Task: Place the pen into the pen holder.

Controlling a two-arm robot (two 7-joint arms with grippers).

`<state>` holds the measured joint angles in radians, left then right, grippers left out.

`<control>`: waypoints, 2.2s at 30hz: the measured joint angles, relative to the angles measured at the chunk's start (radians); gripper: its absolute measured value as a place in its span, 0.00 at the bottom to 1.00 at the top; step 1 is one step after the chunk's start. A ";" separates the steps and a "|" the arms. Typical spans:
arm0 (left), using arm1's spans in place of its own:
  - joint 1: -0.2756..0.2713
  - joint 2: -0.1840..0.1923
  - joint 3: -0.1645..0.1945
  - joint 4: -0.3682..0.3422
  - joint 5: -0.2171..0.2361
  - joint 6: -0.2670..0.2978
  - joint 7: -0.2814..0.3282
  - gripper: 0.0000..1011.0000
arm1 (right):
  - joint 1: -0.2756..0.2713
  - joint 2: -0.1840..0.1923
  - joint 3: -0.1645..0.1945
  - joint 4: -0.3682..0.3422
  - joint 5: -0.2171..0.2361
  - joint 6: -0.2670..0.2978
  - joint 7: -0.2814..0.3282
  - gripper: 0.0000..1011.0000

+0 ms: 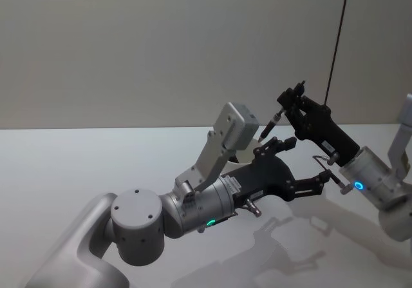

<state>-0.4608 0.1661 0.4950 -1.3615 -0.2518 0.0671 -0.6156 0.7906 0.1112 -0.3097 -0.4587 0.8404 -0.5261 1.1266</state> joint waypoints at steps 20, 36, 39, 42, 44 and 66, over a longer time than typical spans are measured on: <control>0.000 0.000 0.000 0.000 0.000 0.000 0.000 0.99 | -0.019 -0.019 -0.005 -0.027 0.052 0.023 -0.082 0.14; 0.000 0.000 0.000 0.000 0.000 0.000 0.000 0.99 | -0.026 -0.023 -0.024 -0.081 -0.006 0.070 -0.172 0.14; 0.000 0.000 0.000 0.000 0.000 0.000 0.000 0.99 | -0.026 -0.023 -0.027 -0.092 -0.027 0.082 -0.192 0.14; 0.000 0.000 0.000 0.000 0.000 0.000 0.000 0.99 | -0.026 -0.022 -0.031 -0.104 -0.044 0.094 -0.211 0.14; 0.000 0.000 0.000 0.000 0.000 0.000 0.000 0.99 | -0.026 -0.022 -0.032 -0.111 -0.054 0.101 -0.222 0.14; 0.000 0.000 0.000 0.000 0.000 0.000 0.000 0.99 | -0.038 -0.011 -0.046 -0.195 -0.154 0.238 -0.354 0.14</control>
<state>-0.4608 0.1661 0.4950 -1.3615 -0.2518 0.0672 -0.6156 0.7531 0.1001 -0.3552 -0.6535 0.6867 -0.2879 0.7728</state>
